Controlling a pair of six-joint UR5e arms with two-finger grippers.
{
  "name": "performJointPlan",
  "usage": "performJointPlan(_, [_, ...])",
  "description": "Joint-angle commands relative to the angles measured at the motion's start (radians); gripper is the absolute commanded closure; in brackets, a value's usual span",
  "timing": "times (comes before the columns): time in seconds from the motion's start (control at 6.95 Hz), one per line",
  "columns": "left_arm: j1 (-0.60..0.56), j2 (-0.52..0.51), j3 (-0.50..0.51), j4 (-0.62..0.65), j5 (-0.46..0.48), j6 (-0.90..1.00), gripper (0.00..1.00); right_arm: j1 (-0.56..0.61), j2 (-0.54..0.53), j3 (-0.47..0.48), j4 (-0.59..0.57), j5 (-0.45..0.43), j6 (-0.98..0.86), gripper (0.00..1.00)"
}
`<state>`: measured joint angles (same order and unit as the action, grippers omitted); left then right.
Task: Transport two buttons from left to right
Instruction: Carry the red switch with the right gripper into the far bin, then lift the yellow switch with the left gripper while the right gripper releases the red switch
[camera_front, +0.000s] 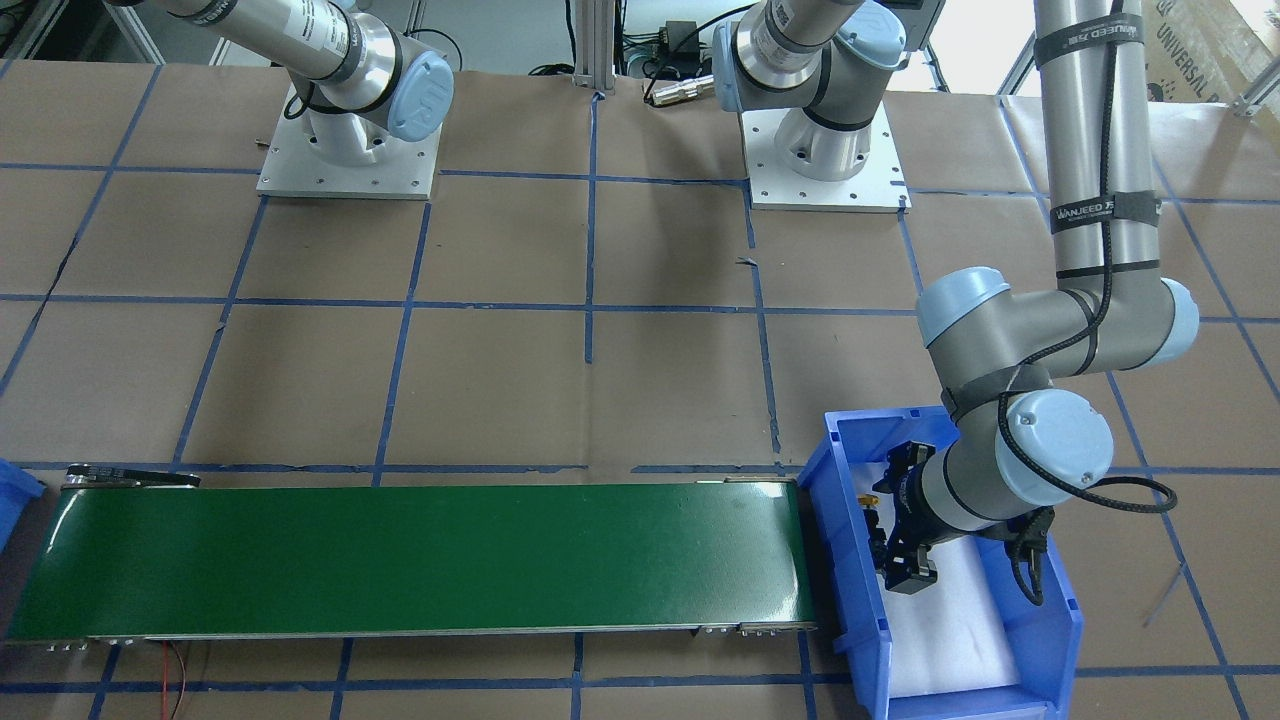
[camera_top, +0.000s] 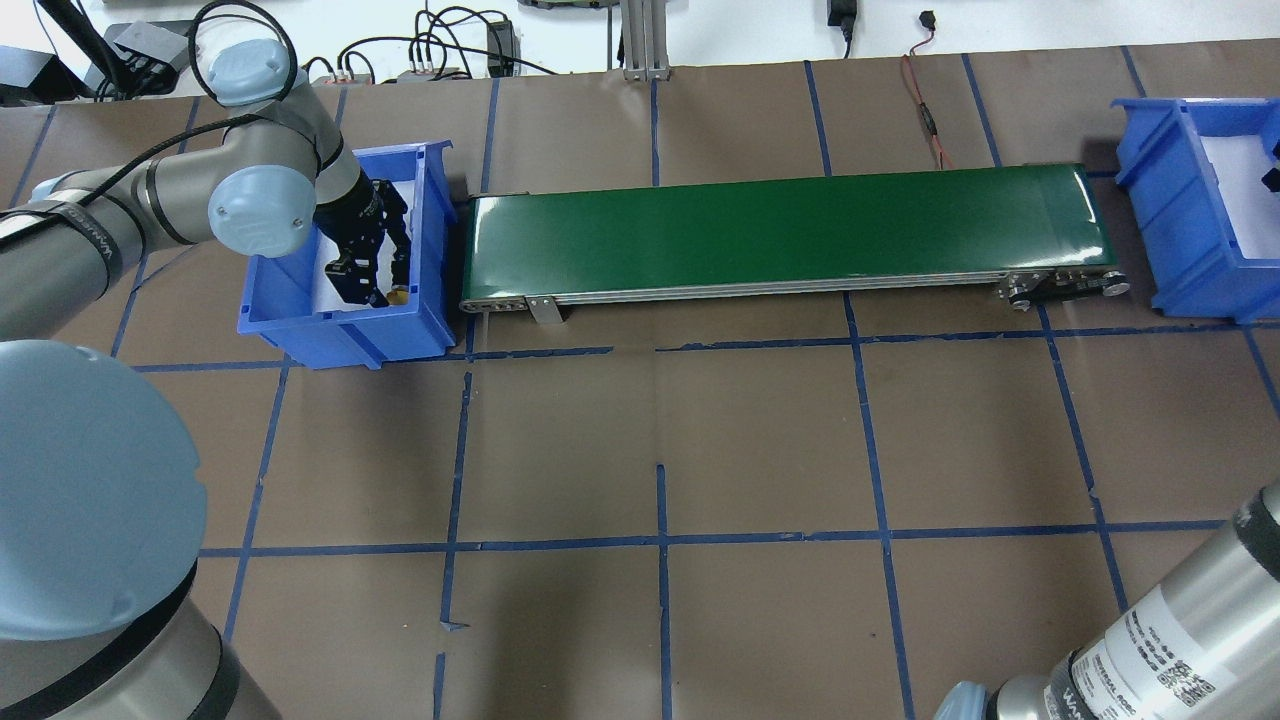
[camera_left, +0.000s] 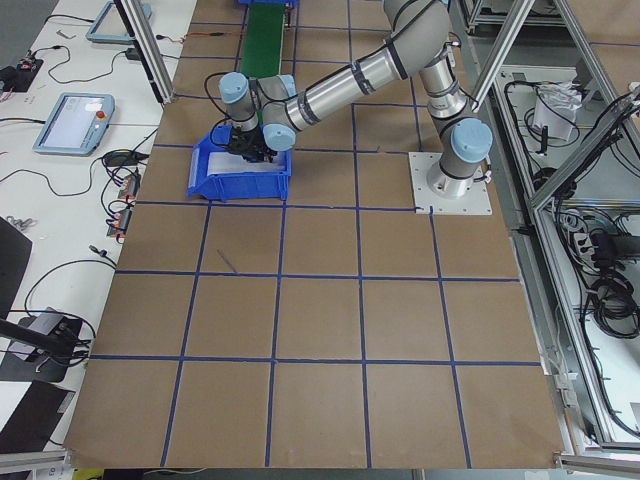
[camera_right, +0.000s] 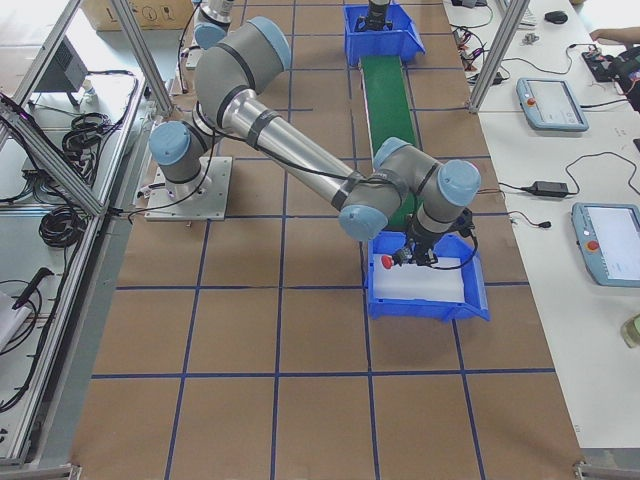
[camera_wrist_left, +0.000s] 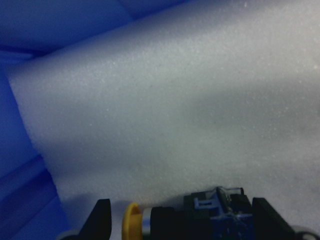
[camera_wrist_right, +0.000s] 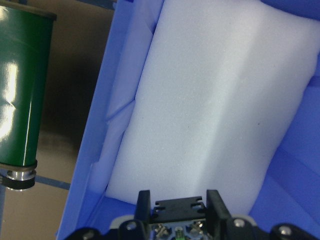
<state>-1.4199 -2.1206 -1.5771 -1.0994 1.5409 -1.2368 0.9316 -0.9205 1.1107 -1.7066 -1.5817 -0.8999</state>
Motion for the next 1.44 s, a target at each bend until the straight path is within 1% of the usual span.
performJointPlan(0.0, [-0.001, 0.011, 0.005, 0.0, 0.002, -0.001, 0.2, -0.001, 0.037, 0.003, -0.042, 0.003, 0.002, 0.97])
performJointPlan(0.14, [-0.001, 0.013, 0.005, 0.0, -0.004, -0.003, 0.27, -0.001, 0.048, 0.001, -0.048, 0.003, 0.002, 0.97])
performJointPlan(0.29, [-0.001, 0.013, 0.005, 0.0, -0.005, -0.003, 0.29, 0.001, 0.055, -0.003, -0.053, 0.003, 0.004, 0.97])
performJointPlan(0.58, [0.002, 0.021, 0.026, -0.004, -0.004, -0.001, 0.28, 0.009, 0.075, -0.003, -0.082, 0.015, 0.006, 0.97])
performJointPlan(0.86, [0.006, 0.091, 0.025, -0.022, -0.004, -0.001, 0.27, 0.01, 0.101, -0.008, -0.091, 0.019, 0.009, 0.95])
performJointPlan(1.01, [0.004, 0.132, 0.025, -0.061, -0.002, -0.003, 0.28, 0.01, 0.112, -0.006, -0.093, 0.019, 0.01, 0.88])
performJointPlan(1.15, [0.004, 0.183, 0.026, -0.074, -0.004, -0.003, 0.27, 0.01, 0.114, -0.009, -0.093, 0.023, 0.012, 0.68])
performJointPlan(1.29, [0.002, 0.245, 0.026, -0.108, -0.002, -0.003, 0.27, 0.01, 0.115, -0.009, -0.094, 0.023, 0.012, 0.58])
